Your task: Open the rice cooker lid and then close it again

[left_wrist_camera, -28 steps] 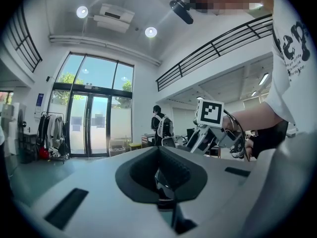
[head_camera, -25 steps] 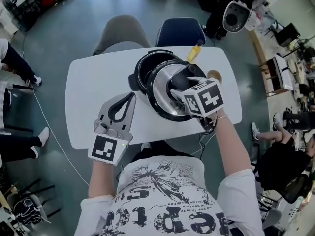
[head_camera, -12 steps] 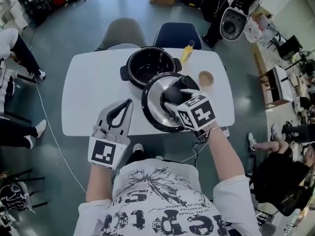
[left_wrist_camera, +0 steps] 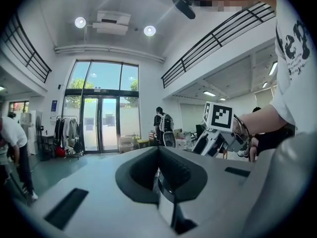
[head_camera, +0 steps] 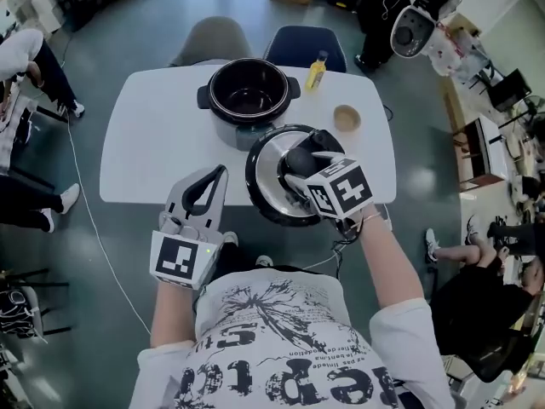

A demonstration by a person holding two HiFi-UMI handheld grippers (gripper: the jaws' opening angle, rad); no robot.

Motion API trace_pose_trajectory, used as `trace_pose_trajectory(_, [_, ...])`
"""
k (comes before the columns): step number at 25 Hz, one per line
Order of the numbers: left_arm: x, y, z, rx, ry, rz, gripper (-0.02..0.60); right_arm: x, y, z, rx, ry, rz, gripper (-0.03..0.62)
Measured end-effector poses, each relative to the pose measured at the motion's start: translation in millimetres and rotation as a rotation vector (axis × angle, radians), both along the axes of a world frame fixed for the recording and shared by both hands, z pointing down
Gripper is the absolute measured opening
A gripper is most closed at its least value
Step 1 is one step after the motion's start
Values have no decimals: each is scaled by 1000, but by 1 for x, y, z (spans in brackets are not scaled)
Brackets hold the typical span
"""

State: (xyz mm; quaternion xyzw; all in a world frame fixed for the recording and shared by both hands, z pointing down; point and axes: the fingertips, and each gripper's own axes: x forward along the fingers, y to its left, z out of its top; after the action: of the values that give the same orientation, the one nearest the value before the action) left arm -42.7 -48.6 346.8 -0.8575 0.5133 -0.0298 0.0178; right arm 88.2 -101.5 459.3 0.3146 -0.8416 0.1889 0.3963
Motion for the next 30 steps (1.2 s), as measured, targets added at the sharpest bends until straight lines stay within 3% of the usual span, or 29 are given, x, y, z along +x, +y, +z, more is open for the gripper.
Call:
trace_pose_trajectory(7, [37,11,-8,18,-22,-23,12,34,11,-1,-20,-19,-27,291])
trace_pose_trajectory(11, [39,2,-7,18,-20,-47,12,38,-2,-3,-22,-42,-34,291])
trace_pose_trajectory(18, [11,-31,-21,31,-12,-75,12,8,-40,-21,-4,-37,-62,291])
trace_pose_trajectory(30, [-47,-138,-35,66,-15,-26,12,-60,-152,-36,8,-50,-49,291])
